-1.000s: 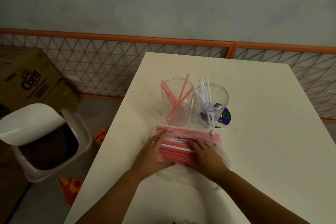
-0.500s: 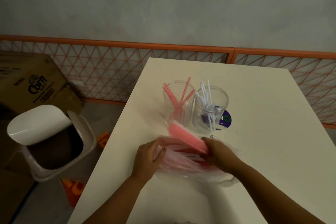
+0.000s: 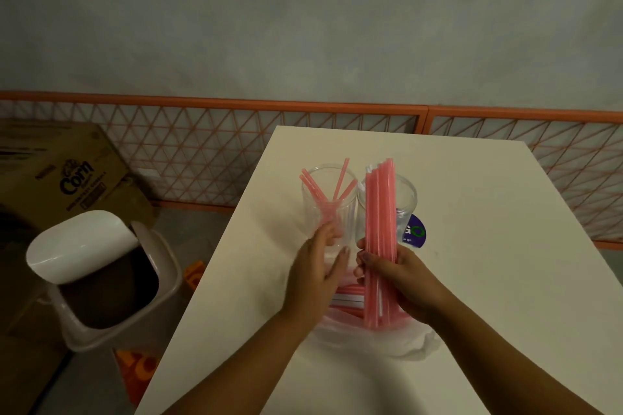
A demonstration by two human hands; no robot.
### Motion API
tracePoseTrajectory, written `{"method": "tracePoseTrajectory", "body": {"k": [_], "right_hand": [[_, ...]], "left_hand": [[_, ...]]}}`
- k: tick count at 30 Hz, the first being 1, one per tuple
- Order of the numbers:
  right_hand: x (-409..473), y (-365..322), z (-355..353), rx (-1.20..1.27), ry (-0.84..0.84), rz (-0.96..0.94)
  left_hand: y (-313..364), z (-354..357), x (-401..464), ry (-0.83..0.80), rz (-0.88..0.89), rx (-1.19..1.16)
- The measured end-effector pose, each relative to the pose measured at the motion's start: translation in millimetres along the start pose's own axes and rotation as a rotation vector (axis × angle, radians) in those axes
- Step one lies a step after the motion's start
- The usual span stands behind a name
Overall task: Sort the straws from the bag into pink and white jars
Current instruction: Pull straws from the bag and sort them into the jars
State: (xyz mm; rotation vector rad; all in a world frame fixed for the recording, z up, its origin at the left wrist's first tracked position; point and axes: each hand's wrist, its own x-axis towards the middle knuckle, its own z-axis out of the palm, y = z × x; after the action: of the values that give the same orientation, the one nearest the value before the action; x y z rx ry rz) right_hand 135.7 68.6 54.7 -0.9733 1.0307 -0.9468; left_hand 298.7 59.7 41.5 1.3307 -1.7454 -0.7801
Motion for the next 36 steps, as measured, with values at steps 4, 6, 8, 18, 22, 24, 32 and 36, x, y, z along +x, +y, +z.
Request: {"method": "tracePoseTrajectory", "body": {"k": [4, 6, 8, 18, 22, 24, 32, 36], "right_hand": [[-1, 0, 21, -0.164, 0.108, -0.111], [0, 7, 27, -0.234, 0.226, -0.143], [2, 11, 27, -0.326, 0.268, -0.090], [-5, 7, 18, -0.259, 0.018, -0.040], [-7, 7, 23, -0.139, 0.012, 0.007], [-5, 9, 23, -0.108, 0.030, 0.020], [-3, 8, 30, -0.030, 0.128, 0.008], [-1, 7, 32, 0.049, 0.160, 0.028]], "left_hand": [[46, 15, 10, -0.215, -0.224, -0.241], [52, 24, 14, -0.201, -0.281, -0.215], [50, 29, 17, -0.164, -0.350, -0.192], [33, 18, 24, -0.240, -0.581, -0.569], [27, 15, 26, -0.234, -0.640, -0.684], [23, 16, 26, -0.222, -0.650, -0.716], [25, 17, 24, -0.229, -0.687, -0.649], [30, 21, 20, -0.227, -0.681, -0.609]]}}
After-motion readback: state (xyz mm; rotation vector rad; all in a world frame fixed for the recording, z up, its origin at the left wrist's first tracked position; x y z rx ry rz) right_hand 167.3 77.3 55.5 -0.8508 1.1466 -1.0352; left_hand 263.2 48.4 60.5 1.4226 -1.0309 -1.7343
